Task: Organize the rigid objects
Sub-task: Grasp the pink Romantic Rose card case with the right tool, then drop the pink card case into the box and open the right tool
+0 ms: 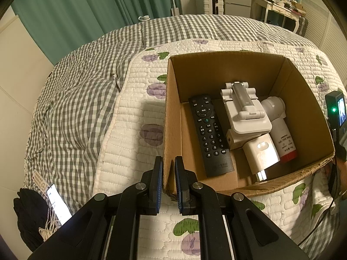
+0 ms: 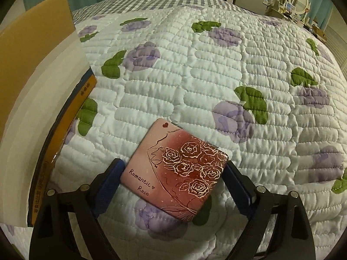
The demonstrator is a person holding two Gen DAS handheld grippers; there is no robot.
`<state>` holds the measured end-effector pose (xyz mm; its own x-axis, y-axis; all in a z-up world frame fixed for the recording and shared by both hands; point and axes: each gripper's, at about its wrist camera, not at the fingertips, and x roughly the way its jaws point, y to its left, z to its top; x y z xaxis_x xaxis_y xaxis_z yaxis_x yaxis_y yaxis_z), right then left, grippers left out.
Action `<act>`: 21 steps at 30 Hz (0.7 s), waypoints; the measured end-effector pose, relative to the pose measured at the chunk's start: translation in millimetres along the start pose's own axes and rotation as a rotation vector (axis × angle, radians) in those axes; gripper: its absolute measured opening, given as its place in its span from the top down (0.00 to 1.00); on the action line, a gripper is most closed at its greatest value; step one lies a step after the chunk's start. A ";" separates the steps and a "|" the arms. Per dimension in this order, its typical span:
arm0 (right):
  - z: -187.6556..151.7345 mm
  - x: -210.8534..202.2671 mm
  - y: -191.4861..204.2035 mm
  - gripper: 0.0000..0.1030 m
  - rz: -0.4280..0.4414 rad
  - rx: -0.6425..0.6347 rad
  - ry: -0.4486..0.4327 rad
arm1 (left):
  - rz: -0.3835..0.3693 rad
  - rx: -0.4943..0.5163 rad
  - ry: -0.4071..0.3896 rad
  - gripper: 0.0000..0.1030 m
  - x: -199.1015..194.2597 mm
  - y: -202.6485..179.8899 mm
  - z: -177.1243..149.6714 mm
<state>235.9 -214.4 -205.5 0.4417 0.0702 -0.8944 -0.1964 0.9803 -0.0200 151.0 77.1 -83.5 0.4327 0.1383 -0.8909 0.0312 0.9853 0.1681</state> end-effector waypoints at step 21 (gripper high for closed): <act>-11.6 -86.7 -0.5 0.90 0.020 0.010 -0.217 | -0.005 -0.001 -0.001 0.90 0.6 0.9 -1.7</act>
<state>187.5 -223.1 -133.1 0.6160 0.1268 -0.7775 -0.1989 0.9800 0.0022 149.7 78.2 -84.6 0.4332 0.1330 -0.8914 0.0325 0.9861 0.1629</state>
